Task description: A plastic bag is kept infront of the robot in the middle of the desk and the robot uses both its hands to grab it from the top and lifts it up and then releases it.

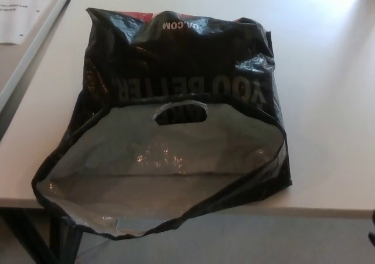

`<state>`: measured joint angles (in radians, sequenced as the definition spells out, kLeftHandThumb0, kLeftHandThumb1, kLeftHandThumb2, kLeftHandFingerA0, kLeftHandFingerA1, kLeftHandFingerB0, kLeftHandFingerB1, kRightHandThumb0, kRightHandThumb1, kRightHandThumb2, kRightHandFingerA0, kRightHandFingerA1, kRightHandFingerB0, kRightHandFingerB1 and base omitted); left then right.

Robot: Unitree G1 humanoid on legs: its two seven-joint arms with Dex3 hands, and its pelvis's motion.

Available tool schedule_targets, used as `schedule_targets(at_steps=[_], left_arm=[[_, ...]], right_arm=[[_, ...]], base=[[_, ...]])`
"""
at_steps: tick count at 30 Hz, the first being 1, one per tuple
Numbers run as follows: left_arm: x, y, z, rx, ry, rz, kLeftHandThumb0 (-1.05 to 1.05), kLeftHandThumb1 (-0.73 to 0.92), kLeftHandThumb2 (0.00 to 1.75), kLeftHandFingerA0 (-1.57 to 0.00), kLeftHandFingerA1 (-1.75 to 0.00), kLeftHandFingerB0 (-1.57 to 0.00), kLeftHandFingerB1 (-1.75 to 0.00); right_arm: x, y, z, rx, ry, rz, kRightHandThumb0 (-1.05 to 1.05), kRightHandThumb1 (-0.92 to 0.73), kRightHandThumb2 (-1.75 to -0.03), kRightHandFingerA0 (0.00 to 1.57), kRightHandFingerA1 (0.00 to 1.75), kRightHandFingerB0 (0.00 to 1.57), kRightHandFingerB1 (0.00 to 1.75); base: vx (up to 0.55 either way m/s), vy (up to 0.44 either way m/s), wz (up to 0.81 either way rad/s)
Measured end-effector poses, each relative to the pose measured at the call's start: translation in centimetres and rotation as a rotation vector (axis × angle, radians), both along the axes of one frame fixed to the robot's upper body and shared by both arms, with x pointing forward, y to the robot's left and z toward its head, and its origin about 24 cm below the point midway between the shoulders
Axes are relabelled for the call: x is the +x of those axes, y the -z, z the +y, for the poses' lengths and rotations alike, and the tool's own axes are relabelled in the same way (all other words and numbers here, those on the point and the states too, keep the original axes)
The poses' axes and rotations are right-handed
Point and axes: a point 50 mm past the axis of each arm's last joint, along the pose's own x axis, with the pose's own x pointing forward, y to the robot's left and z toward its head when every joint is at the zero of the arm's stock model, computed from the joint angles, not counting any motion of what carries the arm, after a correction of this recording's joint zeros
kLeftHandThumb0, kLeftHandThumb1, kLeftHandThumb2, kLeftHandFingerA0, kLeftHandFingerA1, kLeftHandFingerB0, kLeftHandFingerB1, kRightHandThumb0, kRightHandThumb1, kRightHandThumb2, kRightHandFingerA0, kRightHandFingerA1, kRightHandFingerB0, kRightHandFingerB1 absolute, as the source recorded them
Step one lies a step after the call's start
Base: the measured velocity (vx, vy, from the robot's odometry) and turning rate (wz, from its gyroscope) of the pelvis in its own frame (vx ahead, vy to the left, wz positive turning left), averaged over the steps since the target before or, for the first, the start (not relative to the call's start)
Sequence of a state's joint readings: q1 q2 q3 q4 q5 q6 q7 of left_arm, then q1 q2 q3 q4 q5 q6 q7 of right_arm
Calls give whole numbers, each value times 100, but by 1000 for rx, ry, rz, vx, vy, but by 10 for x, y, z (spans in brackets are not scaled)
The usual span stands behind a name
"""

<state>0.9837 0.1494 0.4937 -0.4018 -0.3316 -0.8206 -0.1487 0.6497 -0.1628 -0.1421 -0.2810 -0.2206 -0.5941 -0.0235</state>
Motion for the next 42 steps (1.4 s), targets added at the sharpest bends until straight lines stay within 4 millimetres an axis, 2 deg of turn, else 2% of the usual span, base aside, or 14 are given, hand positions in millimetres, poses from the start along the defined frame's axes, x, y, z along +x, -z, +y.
schedule_targets(at_steps=[4, 10, 15, 17, 18, 19, 20, 22, 23, 31, 32, 37, 38, 42], left_arm=[[11, -33, -1, 59, 36, -202, -13, 50, 54, -46, -38, -35, -34], [32, -24, 10, 6, -1, -266, -17, 45, 54, -40, -35, -36, -34], [53, -10, 23, -31, -53, -233, -21, 42, 53, -35, -33, -33, -33], [63, -5, 27, -32, -63, -205, -26, 40, 56, -30, -35, -28, -34], [67, -3, 28, -39, -64, -191, -27, 39, 56, -30, -37, -28, -35], [71, -2, 28, -45, -63, -182, -27, 40, 56, -29, -37, -27, -35], [75, 0, 28, -50, -62, -175, -26, 40, 56, -29, -37, -26, -34], [81, 1, 29, -59, -60, -164, -25, 47, 55, -22, -30, -24, -29], [86, 2, 29, -69, -56, -153, -25, 47, 55, -22, -31, -25, -30], [117, 1, 32, -102, 0, -96, -27, 44, 53, -23, -32, -1, -26], [123, 1, 32, -101, 12, -85, -20, 36, 86, 0, -48, -2, -52], [155, -3, 30, -83, 88, -18, -25, 33, 86, 0, -48, 0, -51], [161, -3, 29, -79, 104, -3, -36, 44, 55, -15, -32, -3, -23], [178, -4, 24, -59, 158, 59, -48, 45, 54, -17, -31, 0, -25]], right_arm=[[31, -24, 0, -36, -10, -184, -38, -38, -67, 5, 39, 1, 15], [75, -42, -4, -76, -42, -287, -29, -48, -54, 23, 41, 0, 15], [105, -50, -9, -166, -66, -283, -43, -40, -69, 6, 45, 0, 10], [116, -54, -8, -209, -75, -277, -36, -44, -53, 16, 40, 0, 25], [122, -54, -8, -228, -81, -272, -37, -39, -64, 14, 45, 5, 21], [127, -55, -8, -242, -85, -269, -25, -35, -86, 1, 50, 0, 51], [132, -55, -8, -253, -87, -264, -32, -41, -55, 22, 45, 6, 24], [137, -55, -9, -266, -89, -258, -28, -32, -85, 2, 50, 0, 50], [140, -55, -8, -274, -90, -254, -36, -42, -55, 21, 44, 9, 26], [160, -54, -4, -316, -86, -224, -39, -35, -58, 31, 48, 8, 33], [163, -54, -4, -326, -86, -220, -40, -35, -58, 30, 48, 8, 33], [175, -49, 5, -391, -107, -194, -46, -36, -62, 29, 49, 10, 37], [176, -48, 8, -403, -114, -191, -46, -36, -62, 31, 50, 10, 37], [178, -44, 17, -441, -139, -183, -43, -37, -61, 44, 55, 11, 37]], base=[[0, 0, 0], [0, 0, 0], [0, 0, 0], [0, 0, 0], [0, 0, 0], [0, 0, 0], [0, 0, 0], [0, 0, 0], [0, 0, 0], [0, 0, 0], [0, 0, 0], [0, 0, 0], [0, 0, 0], [0, 0, 0]])
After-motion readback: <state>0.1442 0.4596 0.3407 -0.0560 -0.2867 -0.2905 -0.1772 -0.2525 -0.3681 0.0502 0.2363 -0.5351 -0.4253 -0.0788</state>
